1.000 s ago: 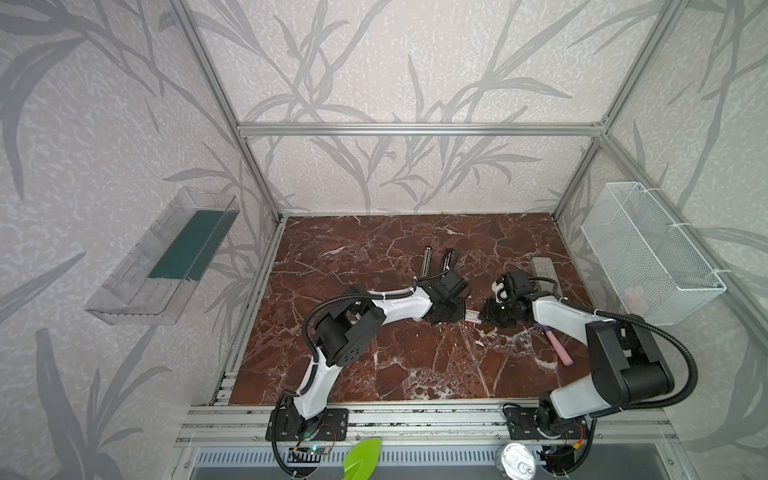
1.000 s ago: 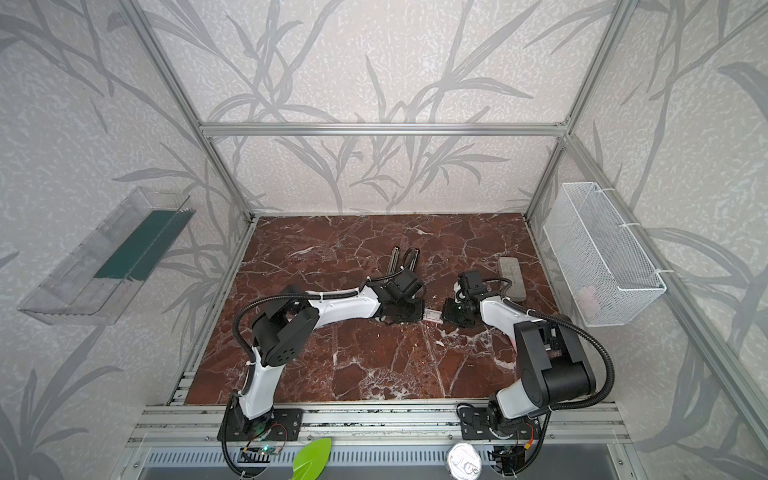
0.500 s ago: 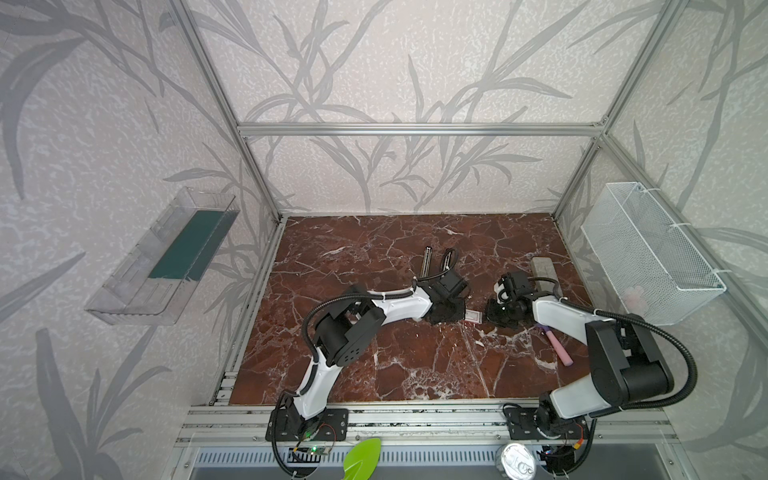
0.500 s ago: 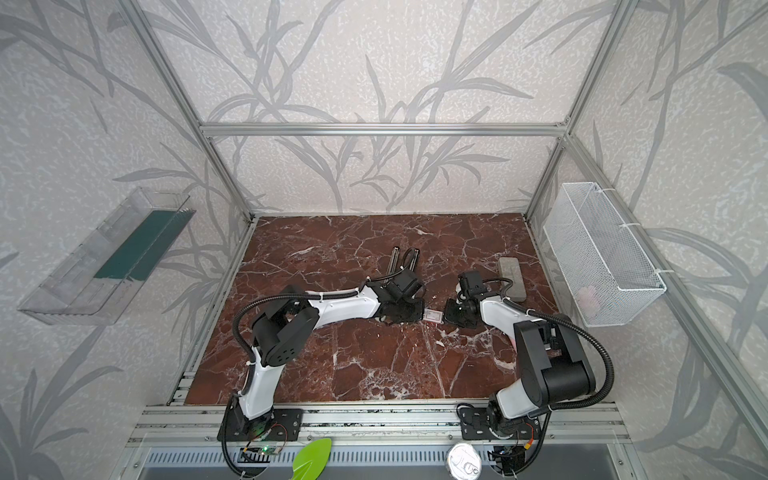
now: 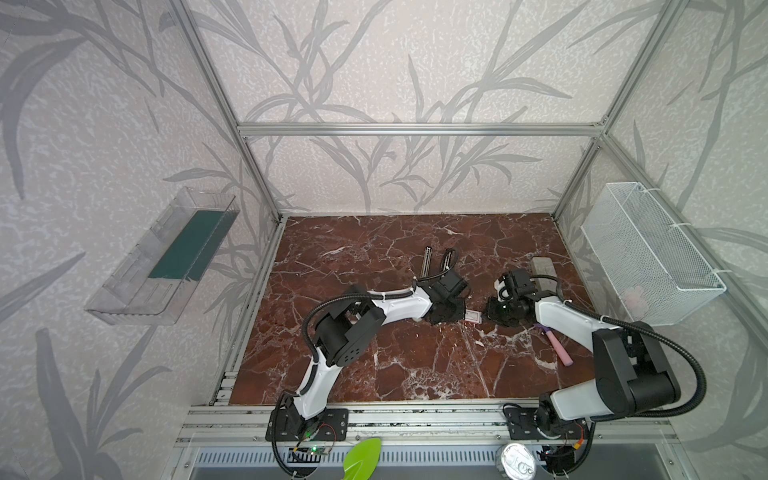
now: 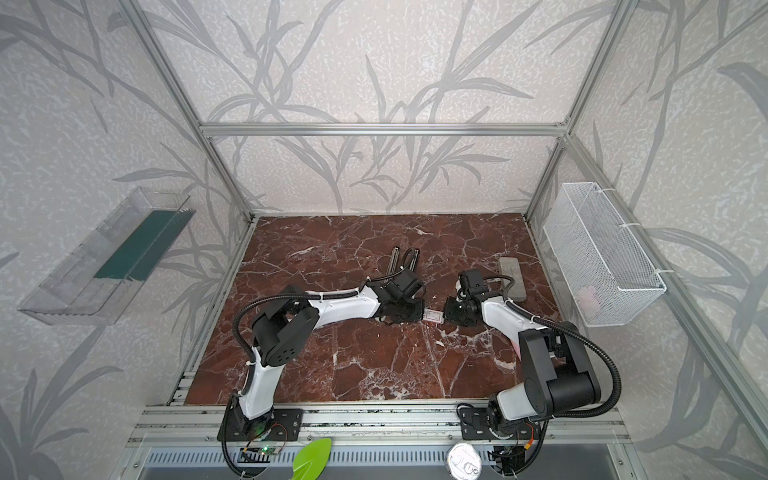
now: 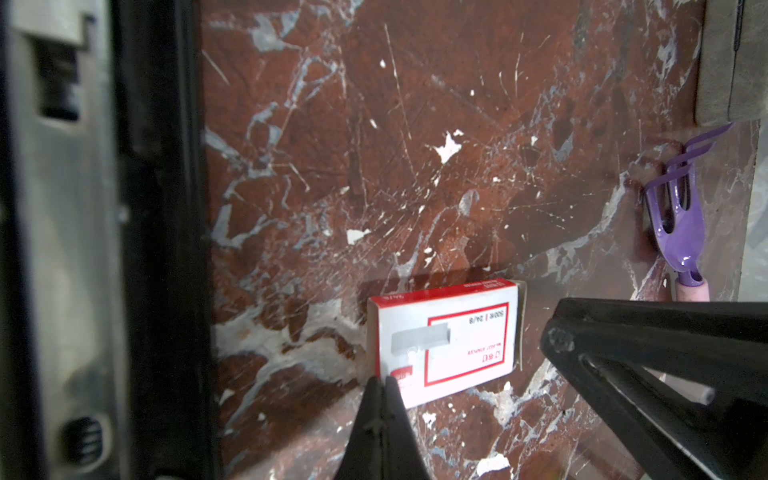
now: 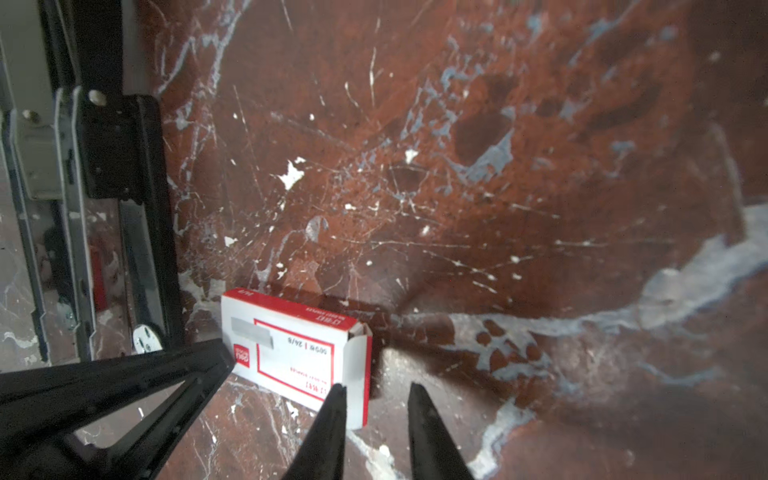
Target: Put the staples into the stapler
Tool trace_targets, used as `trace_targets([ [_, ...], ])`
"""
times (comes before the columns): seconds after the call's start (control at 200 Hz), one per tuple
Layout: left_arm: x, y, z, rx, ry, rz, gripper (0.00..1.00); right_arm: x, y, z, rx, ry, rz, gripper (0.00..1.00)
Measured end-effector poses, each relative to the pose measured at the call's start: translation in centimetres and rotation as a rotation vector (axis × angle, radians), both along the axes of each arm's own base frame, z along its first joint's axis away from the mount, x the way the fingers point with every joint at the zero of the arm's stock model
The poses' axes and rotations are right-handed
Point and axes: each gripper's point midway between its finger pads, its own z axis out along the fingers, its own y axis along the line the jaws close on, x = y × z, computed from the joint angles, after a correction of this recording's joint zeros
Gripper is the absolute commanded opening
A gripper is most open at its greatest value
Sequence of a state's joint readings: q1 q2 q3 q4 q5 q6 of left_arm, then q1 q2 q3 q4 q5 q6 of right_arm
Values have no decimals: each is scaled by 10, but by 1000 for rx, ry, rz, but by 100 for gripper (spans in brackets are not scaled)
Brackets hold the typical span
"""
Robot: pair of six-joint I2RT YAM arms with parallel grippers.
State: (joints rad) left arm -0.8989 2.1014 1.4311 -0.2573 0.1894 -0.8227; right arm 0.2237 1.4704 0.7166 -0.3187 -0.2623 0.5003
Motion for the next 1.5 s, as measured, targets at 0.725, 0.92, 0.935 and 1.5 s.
trace_targets([
  [0.725, -1, 0, 0, -2, 3, -2, 0, 4, 0, -10, -48, 21, 0, 7],
  [0.92, -1, -1, 0, -4, 3, -3, 0, 3, -8, -10, -62, 15, -21, 0],
  [0.935, -1, -1, 0, -4, 3, -3, 0, 3, -9, -10, -63, 14, -22, 0],
  [1.5, 10, -15, 22, -35, -23, -19, 0, -3, -50, -11, -94, 22, -140, 0],
])
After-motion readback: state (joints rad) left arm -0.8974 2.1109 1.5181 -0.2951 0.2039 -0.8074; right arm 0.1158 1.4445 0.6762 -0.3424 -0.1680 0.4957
